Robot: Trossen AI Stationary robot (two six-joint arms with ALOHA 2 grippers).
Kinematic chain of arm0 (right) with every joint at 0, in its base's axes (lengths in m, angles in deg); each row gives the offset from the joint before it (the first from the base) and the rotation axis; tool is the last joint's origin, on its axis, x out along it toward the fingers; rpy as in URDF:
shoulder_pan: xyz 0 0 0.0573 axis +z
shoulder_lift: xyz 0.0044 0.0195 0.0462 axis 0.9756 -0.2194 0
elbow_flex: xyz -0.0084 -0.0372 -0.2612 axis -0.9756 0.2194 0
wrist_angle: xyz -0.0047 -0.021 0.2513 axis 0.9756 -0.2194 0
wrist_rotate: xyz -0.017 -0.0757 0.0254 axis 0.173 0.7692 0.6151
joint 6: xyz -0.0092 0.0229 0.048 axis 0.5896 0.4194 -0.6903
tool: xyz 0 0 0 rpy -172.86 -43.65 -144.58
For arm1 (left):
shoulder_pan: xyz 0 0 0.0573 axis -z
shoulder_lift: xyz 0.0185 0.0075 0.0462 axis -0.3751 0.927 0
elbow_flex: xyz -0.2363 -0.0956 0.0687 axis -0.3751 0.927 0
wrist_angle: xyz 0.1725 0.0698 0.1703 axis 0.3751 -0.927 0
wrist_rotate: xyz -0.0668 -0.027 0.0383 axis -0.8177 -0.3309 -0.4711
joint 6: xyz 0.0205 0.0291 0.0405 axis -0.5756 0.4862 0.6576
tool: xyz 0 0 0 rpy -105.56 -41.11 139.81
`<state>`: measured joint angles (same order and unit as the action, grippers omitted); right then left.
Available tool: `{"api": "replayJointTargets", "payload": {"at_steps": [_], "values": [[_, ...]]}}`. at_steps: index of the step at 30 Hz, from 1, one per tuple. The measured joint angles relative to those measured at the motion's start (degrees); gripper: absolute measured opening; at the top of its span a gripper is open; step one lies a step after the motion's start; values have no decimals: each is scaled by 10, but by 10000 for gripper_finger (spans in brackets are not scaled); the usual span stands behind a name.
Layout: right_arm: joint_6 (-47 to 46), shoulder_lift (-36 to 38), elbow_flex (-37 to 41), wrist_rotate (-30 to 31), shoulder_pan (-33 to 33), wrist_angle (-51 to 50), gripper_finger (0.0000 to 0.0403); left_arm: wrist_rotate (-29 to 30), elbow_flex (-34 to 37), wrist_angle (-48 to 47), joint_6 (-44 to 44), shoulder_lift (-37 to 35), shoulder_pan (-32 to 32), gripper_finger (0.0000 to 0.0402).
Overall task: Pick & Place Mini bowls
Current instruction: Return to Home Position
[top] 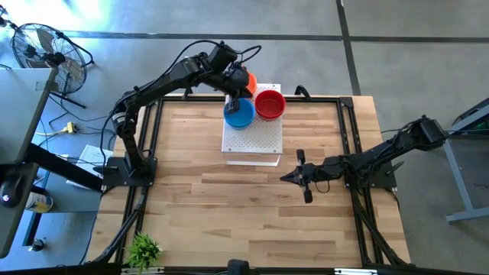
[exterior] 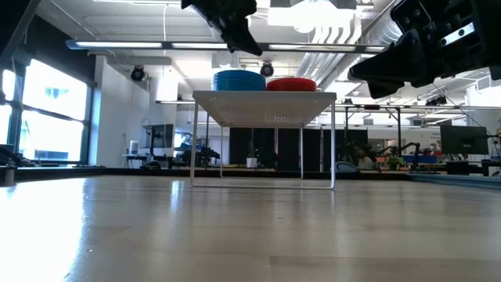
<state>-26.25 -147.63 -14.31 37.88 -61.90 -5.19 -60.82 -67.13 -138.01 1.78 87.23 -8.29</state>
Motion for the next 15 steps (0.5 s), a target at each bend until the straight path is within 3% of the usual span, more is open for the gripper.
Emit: {"api": "replayJointTargets", "payload": {"at_steps": [10,15], "values": [[5,0,0,-12,0,1,0,90,12,105,-57,-1,38,0],[6,0,0,-22,0,11,0,105,161,221,-104,-53,50,0]]}}
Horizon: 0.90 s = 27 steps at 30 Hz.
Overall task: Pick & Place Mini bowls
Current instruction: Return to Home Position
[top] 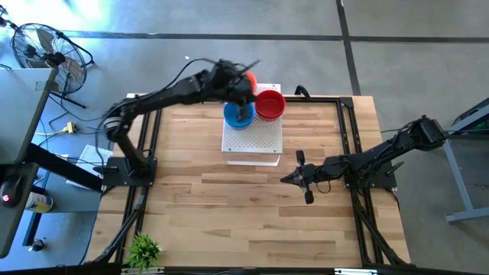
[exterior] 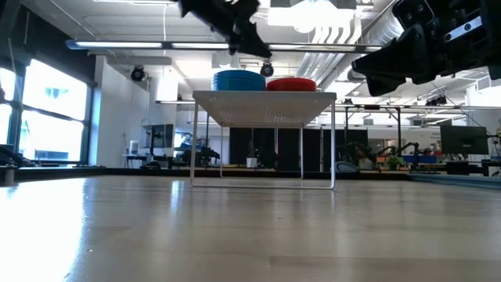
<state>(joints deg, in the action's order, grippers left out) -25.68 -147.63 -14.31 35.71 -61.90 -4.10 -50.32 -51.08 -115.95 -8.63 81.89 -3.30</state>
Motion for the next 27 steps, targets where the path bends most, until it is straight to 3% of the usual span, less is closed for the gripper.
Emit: {"api": "replayJointTargets", "payload": {"at_steps": [5,10,17,22,27], "values": [[0,0,0,1,0,4,0,8,197,171,-28,-97,9,0],[0,6,0,1,0,24,0,0,355,263,-38,-207,27,0],[62,98,0,35,-7,0,0,-32,541,376,-60,-337,26,0],[86,210,0,103,-42,-121,0,-22,628,405,-59,-417,26,0],[85,325,-20,106,-87,-313,0,-13,691,417,-67,-478,26,0]]}}
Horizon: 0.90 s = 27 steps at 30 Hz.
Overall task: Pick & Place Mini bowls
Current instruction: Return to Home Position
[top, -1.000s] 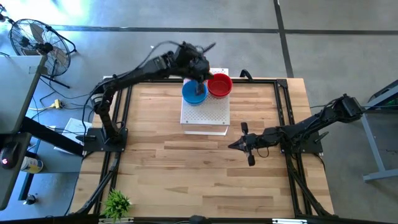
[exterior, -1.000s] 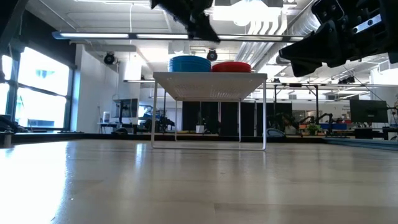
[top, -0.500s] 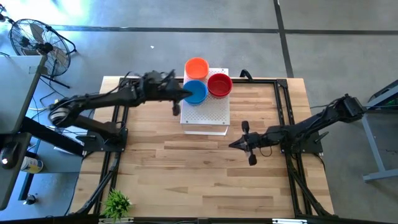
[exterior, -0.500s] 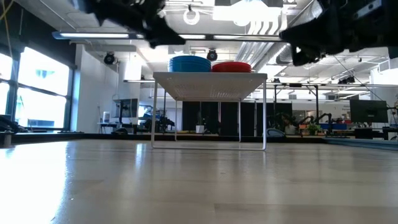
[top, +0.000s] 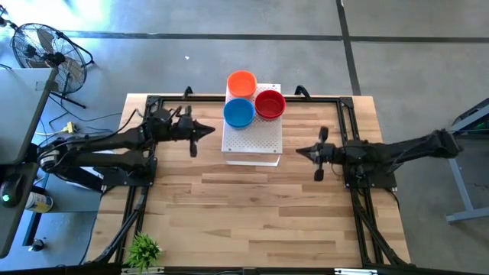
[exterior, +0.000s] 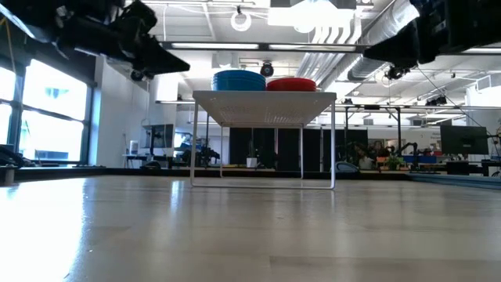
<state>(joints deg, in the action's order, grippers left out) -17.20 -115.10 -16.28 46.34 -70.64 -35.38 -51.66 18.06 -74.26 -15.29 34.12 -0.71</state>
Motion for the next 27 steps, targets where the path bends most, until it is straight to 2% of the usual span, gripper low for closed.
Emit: {"api": "replayJointTargets", "payload": {"at_steps": [3,6,8,11,19,27], "values": [[-6,50,-30,-22,-32,-129,0,3,37,23,-6,-34,0,0],[3,92,-37,-87,-68,-177,0,4,68,37,-8,-67,0,0],[7,121,-28,-132,-93,-175,0,4,86,44,-11,-88,0,0],[13,155,-7,-167,-128,-155,0,4,106,45,-20,-117,0,0],[-2,170,39,-202,-202,-117,0,4,168,44,-37,-221,0,0],[-38,195,97,-251,-266,-99,0,26,207,-35,-42,-331,0,0]]}}
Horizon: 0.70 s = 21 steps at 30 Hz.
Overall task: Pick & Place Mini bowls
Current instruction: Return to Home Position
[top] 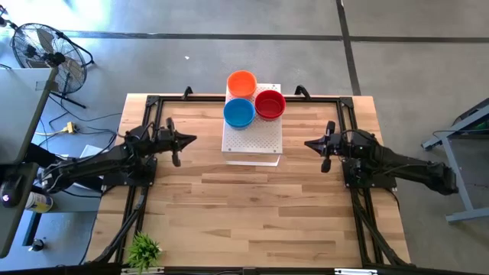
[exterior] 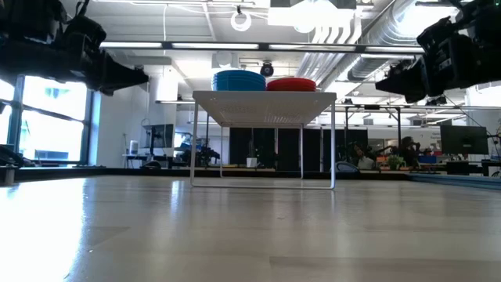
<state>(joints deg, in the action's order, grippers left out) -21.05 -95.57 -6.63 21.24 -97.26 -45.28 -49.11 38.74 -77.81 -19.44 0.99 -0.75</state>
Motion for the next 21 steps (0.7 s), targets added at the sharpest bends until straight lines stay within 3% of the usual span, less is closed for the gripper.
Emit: {"api": "replayJointTargets", "payload": {"at_steps": [10,17,21], "values": [[1,112,15,-46,-68,-40,0,5,7,-142,-6,-162,-1,0],[-9,138,17,-70,-115,-77,0,24,21,-137,-26,-158,-1,0],[-18,137,36,-61,-127,-37,0,41,41,-107,-46,-157,-1,0]]}}
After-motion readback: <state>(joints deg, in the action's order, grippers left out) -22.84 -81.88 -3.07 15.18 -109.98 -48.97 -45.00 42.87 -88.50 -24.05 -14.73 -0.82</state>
